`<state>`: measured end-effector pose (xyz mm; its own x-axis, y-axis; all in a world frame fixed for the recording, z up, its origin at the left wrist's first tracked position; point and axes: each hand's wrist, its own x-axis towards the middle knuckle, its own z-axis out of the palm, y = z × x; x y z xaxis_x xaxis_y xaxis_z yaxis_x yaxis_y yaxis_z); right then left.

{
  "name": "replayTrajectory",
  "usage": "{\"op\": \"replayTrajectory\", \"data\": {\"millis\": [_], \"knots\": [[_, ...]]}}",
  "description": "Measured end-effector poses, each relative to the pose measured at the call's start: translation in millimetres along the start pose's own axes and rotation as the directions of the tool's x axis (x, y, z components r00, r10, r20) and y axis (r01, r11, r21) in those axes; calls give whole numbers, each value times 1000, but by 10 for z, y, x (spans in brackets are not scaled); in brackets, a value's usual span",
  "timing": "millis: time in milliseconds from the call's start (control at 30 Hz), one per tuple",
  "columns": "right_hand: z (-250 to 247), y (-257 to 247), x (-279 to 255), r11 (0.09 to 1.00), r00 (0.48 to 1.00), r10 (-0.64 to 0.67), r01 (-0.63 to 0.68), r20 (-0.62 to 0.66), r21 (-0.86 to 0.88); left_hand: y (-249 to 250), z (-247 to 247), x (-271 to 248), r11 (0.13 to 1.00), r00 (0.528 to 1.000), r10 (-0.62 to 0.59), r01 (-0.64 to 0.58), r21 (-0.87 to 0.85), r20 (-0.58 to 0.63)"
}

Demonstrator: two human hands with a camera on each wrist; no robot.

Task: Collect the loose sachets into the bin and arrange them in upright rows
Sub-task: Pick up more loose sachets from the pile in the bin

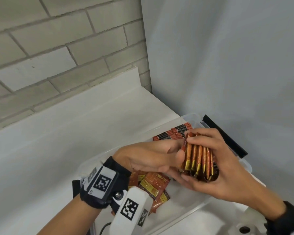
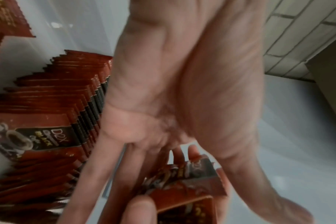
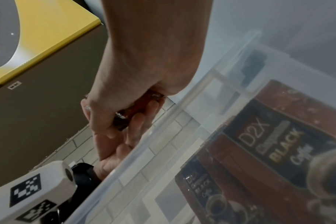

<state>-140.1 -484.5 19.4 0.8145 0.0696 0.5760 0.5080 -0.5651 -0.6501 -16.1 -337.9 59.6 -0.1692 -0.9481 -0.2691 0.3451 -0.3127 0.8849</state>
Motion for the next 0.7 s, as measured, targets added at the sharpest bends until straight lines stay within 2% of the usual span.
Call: {"op": "replayTrajectory", "data": {"millis": [200, 333, 400, 600, 700], "knots": [[36, 5, 0, 1000, 1000, 8, -8, -6, 24, -41, 33, 63, 995, 984, 63, -75, -70, -165], [32, -7, 1, 999, 998, 45, -44, -51, 22, -58, 15, 72, 986, 976, 107, -129, -109, -188], [28, -19, 6, 999, 996, 52, -52, -74, 14, -58, -3, 68, 984, 964, 118, -146, -104, -239], [21, -64, 13, 991, 984, 102, -86, -149, 106, -49, 27, 49, 981, 924, 194, -193, 35, -329], [-3, -104, -2, 964, 957, 187, -136, -222, 228, -27, 44, 4, 961, 891, 259, -200, 190, -373]]}}
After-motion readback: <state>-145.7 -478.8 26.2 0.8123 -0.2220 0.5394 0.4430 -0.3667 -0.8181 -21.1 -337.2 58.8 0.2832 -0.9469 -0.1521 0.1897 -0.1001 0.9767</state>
